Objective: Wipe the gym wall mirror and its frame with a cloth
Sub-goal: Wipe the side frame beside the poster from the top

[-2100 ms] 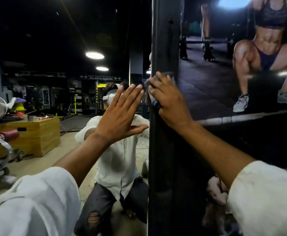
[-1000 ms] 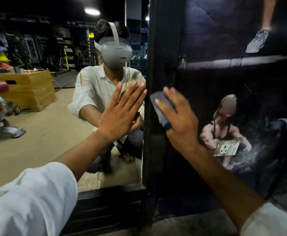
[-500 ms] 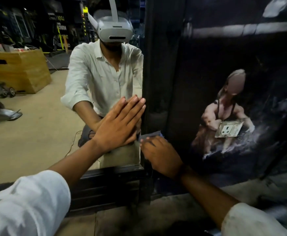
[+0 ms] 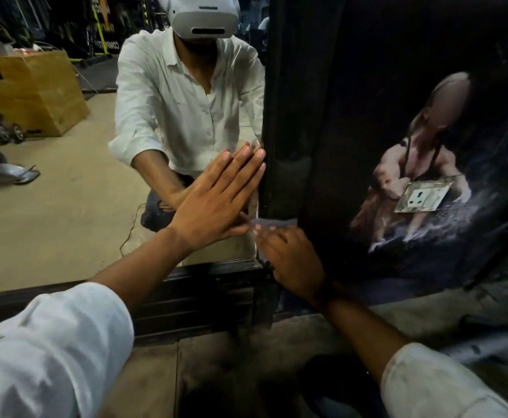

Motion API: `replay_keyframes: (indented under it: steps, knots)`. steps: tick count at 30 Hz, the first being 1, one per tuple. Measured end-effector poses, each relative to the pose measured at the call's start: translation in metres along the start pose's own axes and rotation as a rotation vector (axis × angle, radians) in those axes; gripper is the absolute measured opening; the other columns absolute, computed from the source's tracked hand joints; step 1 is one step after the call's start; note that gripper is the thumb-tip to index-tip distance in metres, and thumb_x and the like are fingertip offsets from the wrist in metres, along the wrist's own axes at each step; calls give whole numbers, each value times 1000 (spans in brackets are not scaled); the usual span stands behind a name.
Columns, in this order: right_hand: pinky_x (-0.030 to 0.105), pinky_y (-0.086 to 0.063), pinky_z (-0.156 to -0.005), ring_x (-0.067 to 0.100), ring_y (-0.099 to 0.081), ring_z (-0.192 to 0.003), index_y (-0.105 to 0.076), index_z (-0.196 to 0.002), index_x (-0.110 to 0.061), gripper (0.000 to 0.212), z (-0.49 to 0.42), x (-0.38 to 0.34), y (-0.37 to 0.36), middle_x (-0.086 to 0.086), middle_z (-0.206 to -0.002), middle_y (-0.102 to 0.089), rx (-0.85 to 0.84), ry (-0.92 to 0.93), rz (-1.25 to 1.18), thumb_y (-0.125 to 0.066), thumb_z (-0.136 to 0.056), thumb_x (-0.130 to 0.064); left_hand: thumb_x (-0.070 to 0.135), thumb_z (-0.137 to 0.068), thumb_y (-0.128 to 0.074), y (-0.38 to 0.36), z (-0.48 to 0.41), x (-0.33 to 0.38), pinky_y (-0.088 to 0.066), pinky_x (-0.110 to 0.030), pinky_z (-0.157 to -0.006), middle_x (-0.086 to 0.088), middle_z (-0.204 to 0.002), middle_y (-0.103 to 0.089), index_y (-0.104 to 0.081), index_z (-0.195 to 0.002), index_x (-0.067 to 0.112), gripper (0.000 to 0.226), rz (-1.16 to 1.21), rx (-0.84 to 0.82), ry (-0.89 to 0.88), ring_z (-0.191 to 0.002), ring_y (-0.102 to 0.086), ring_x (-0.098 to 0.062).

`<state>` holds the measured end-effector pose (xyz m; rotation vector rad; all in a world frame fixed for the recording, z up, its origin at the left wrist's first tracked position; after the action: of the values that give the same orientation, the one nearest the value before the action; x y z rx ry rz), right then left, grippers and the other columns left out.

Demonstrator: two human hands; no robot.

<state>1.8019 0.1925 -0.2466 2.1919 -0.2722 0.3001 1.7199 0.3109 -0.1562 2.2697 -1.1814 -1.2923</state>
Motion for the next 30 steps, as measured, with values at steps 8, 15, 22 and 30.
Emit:
replay_keyframes:
  steps: [8,15,22,30]
  knots:
    - [39,-47,-103,28,-59,-122,-67,-135,-8,64,49,-7,2,10,-136,-67,-11,-60,-246,-87,-74,-3,33,-110,-48,-16,24,37,-11,-55,-133,-27,-175,1,-5,-166,-6,81,-149,8,3,-163,-4,-43]
    - [46,-49,-97,35,-57,-117,-71,-127,0,31,-18,52,96,21,-128,-67,546,-326,-167,-59,-100,-9,35,-103,-43,-50,81,85,-13,-53,-133,-31,-174,5,-3,-165,-10,86,-73,-160,-127,-162,-4,-46]
    - [44,-44,-91,36,-56,-109,-71,-112,1,25,28,15,0,22,-116,-66,383,-364,-173,-67,-87,0,15,-108,-38,-70,101,106,-19,-52,-132,-30,-174,4,-4,-165,-9,71,-74,-187,-135,-163,-5,-45]
    - [43,-58,-79,32,-58,-103,-68,-114,-7,48,101,-34,-96,8,-117,-56,-118,-575,-368,-70,-69,8,10,-108,-41,-72,105,108,-18,-53,-132,-30,-174,6,-4,-165,-8,71,-35,-176,-118,-163,-2,-45]
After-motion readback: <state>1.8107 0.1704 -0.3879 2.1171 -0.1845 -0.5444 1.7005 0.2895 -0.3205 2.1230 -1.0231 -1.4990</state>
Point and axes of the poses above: each hand's wrist, its own z-axis away from the middle knuckle, its own y-axis out of the back of the hand, x = y × z, the point moved 6 cm from there along -z, towards the middle knuckle
